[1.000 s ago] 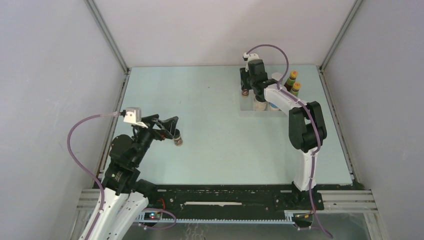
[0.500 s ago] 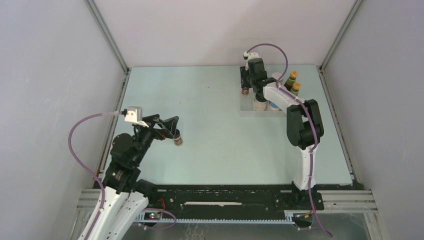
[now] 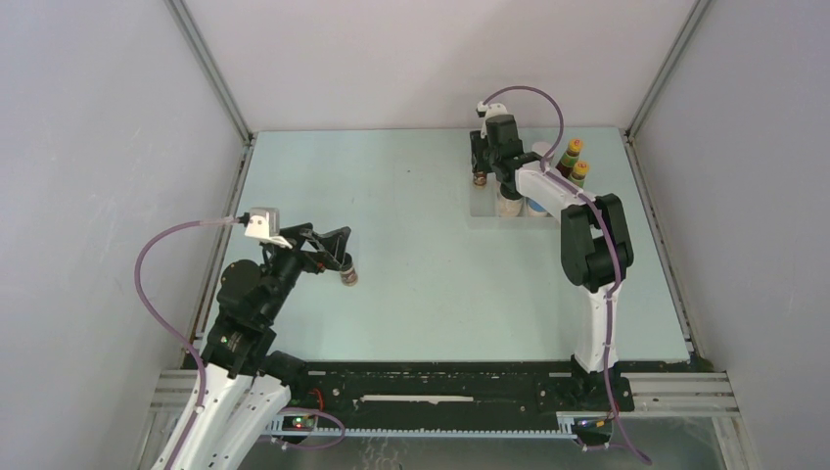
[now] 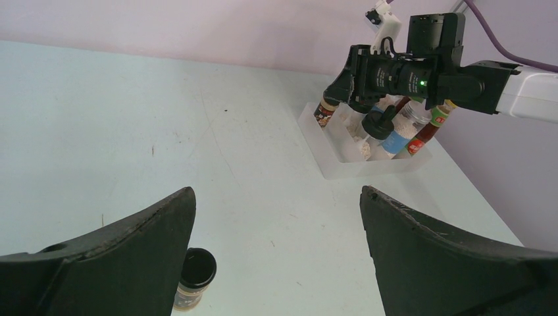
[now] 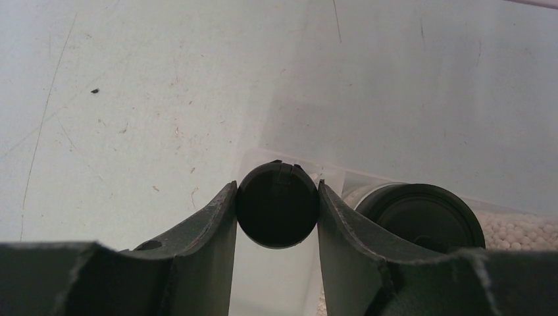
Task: Organize the condiment bottles
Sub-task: Place the bottle in the storage box.
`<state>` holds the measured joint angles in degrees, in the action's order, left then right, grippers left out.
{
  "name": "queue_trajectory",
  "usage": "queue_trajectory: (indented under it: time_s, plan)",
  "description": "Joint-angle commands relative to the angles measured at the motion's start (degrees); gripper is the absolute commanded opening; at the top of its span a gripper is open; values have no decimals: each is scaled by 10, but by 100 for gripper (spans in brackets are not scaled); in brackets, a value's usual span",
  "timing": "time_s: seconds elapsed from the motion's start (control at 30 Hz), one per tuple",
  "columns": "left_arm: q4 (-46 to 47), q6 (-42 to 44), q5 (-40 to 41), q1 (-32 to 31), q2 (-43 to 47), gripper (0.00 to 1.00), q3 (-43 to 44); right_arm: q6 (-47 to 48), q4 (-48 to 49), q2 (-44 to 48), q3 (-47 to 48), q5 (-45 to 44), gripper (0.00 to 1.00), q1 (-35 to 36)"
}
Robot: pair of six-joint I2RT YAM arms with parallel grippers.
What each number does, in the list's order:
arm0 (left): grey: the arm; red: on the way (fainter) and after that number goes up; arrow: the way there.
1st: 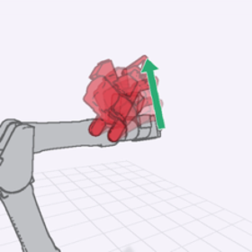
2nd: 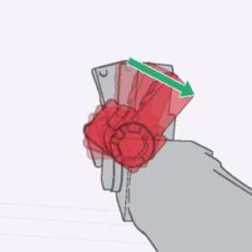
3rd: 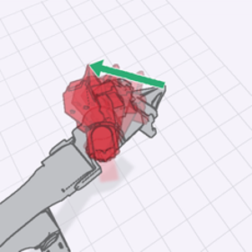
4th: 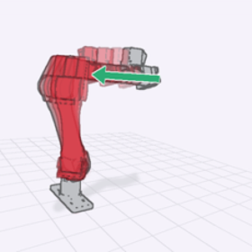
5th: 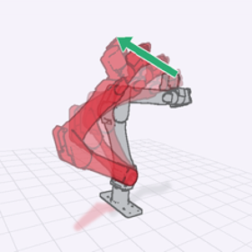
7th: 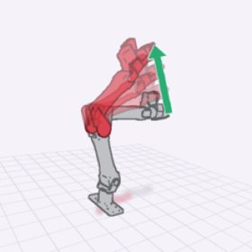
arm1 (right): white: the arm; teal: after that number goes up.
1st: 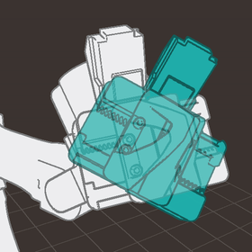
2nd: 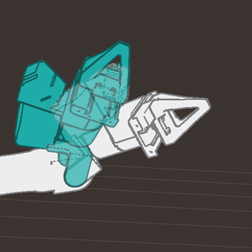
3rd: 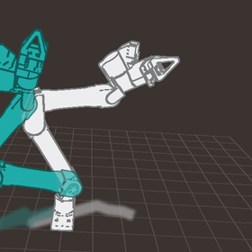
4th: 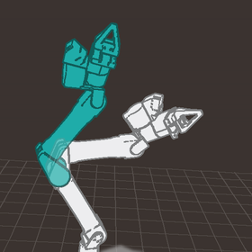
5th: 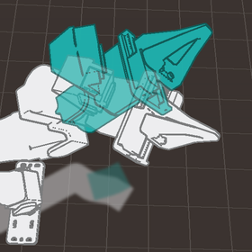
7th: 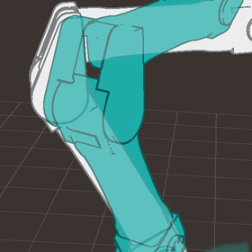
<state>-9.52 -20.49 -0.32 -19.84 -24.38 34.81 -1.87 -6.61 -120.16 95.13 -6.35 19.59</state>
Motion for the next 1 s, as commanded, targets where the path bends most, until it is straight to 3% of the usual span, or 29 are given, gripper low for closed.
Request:
queue_trajectory:
  time_s: [0.0,0.97]
  plan:
    - [18,14,-3,2,-2,99,-1,-9,24,-6,24,0,0,-3]
    - [20,14,-5,2,-10,99,-1,-15,42,-17,7,2,0,-5]
